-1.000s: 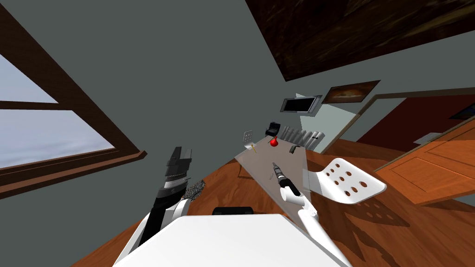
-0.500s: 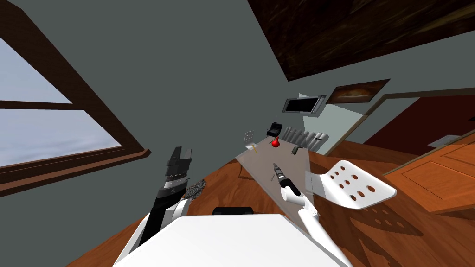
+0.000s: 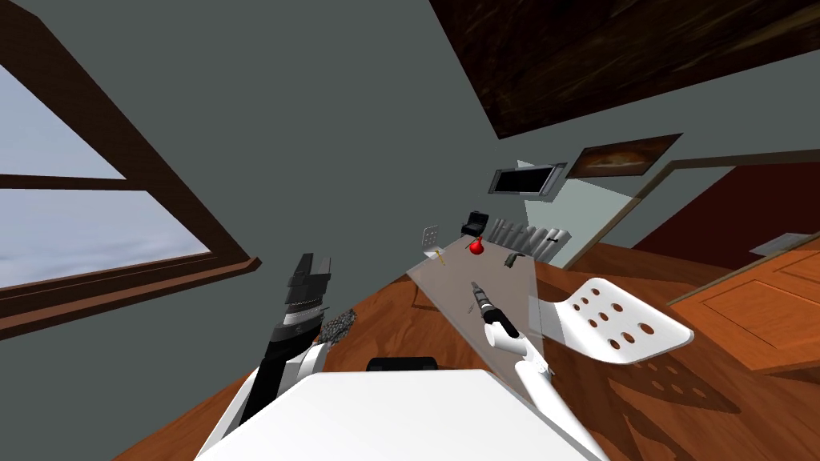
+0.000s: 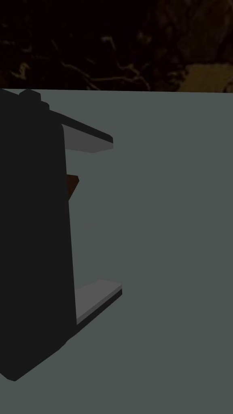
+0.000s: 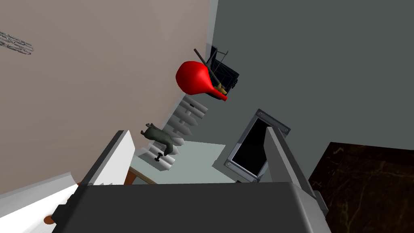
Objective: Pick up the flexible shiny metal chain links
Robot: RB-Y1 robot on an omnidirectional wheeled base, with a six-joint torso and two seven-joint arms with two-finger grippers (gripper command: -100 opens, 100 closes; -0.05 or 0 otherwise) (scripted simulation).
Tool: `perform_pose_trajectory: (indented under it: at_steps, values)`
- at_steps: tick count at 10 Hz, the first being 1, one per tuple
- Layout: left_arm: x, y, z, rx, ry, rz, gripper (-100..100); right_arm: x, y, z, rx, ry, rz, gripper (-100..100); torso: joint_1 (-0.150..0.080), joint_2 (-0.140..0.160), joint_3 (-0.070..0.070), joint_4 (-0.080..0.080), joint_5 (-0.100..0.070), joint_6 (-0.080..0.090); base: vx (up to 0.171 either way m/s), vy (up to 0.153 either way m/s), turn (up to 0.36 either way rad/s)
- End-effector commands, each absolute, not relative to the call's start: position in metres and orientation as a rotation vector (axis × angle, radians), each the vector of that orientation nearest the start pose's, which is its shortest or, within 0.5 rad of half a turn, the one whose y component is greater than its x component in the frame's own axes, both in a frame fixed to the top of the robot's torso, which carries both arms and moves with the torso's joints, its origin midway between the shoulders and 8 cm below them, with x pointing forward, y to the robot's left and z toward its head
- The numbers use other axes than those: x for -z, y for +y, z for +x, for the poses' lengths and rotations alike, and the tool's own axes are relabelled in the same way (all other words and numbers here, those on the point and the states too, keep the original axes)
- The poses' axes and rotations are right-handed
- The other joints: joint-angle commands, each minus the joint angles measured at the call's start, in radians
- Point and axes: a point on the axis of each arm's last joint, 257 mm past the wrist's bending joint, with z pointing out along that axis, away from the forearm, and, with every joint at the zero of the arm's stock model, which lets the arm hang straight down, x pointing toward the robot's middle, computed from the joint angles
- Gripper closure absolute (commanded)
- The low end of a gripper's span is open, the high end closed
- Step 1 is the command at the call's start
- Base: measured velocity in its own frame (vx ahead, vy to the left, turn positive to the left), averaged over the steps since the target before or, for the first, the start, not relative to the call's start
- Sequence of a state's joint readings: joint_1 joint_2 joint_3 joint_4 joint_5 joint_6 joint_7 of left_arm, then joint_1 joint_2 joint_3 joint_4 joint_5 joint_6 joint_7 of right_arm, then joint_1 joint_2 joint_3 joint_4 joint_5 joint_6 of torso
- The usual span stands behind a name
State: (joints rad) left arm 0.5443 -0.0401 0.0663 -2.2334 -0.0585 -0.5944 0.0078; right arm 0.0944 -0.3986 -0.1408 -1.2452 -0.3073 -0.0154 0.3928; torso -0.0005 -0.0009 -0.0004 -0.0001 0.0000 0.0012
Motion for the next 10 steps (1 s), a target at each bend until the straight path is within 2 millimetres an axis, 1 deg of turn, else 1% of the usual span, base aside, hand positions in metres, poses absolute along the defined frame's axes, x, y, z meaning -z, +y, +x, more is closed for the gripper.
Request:
perform_pose_trajectory:
  at_steps: [1, 2, 6, 10]
  values:
    - [-0.008, 0.301, 0.329, 1.193, 0.609, -0.634, 0, 0.364, -0.483, 0.458, -0.516, 1.5, 1.198, -100, 0.0, 0.0, 0.0, 0.0, 0.0, 0.0, 0.003, -0.003, -0.01]
    - [-0.008, 0.301, 0.329, 1.193, 0.609, -0.634, 0, 0.383, -0.49, 0.447, -0.477, 1.549, 1.232, -100, -0.001, 0.0, 0.0, 0.0, 0.0, 0.0, 0.036, -0.019, 0.167]
    - [-0.008, 0.301, 0.329, 1.193, 0.609, -0.634, 0, 0.409, -0.499, 0.429, -0.419, 1.618, 1.28, -100, -0.002, -0.002, -0.001, -0.001, -0.001, 0.0, 0.03, -0.028, 0.129]
    - [-0.008, 0.301, 0.329, 1.193, 0.61, -0.634, 0, 0.442, -0.511, 0.403, -0.343, 1.707, 1.343, -100, -0.003, -0.003, -0.002, -0.001, -0.001, 0.0, 0.029, -0.029, 0.137]
